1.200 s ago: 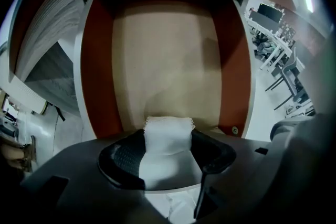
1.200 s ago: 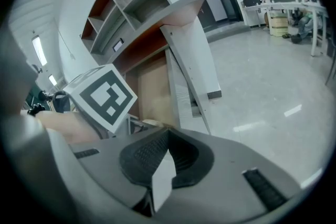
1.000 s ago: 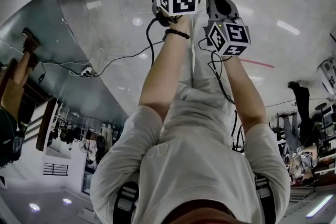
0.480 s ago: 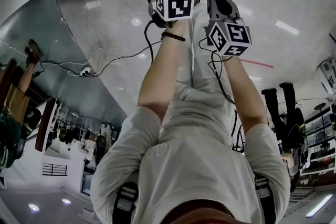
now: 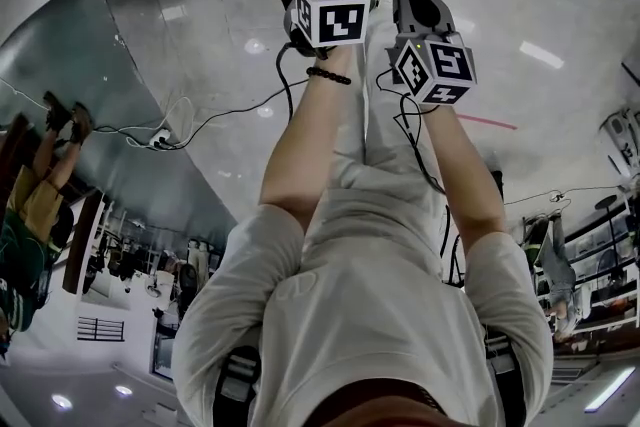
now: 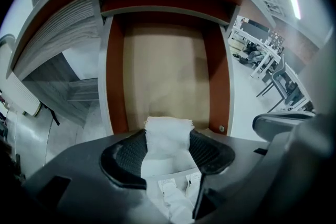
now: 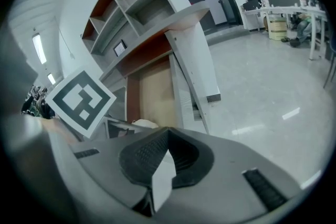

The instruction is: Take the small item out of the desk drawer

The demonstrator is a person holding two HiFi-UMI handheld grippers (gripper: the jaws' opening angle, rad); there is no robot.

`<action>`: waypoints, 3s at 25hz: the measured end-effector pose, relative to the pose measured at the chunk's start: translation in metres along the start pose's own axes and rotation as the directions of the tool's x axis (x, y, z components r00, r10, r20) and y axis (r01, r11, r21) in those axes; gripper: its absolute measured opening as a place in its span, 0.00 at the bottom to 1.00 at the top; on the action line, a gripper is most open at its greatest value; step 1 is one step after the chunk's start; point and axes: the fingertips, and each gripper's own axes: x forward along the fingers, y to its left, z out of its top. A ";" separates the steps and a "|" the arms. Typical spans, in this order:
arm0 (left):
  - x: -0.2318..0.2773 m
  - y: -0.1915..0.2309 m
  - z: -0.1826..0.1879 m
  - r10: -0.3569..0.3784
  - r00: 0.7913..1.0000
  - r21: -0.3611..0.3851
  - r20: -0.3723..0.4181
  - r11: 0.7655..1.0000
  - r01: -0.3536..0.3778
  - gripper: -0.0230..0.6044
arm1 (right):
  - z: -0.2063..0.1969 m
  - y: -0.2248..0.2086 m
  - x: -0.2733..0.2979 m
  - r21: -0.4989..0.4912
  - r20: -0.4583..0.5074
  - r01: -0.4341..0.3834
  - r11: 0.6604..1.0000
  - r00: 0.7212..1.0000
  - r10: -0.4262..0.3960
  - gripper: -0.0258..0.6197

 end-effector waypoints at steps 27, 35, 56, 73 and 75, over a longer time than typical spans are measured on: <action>-0.070 -0.009 0.035 -0.053 0.993 0.000 0.109 0.999 0.053 0.44 | 0.037 0.032 -0.042 -0.032 0.062 0.022 0.999 0.998 -0.020 0.04; -0.101 -0.005 0.047 -0.063 0.988 0.002 0.138 0.998 0.063 0.44 | 0.060 0.044 -0.062 -0.051 0.096 0.036 0.998 0.995 -0.031 0.04; -0.191 -0.004 0.086 -0.092 0.966 0.069 0.241 0.995 0.078 0.44 | 0.135 0.087 -0.122 -0.083 0.182 0.019 0.996 0.983 -0.003 0.04; -0.281 -0.009 0.128 -0.121 0.912 0.141 0.392 0.987 0.070 0.44 | 0.196 0.109 -0.189 -0.147 0.288 0.034 0.989 0.958 0.010 0.04; -0.291 -0.009 0.135 -0.124 0.903 0.149 0.412 0.987 0.067 0.44 | 0.206 0.108 -0.198 -0.153 0.305 0.055 0.987 0.952 -0.005 0.04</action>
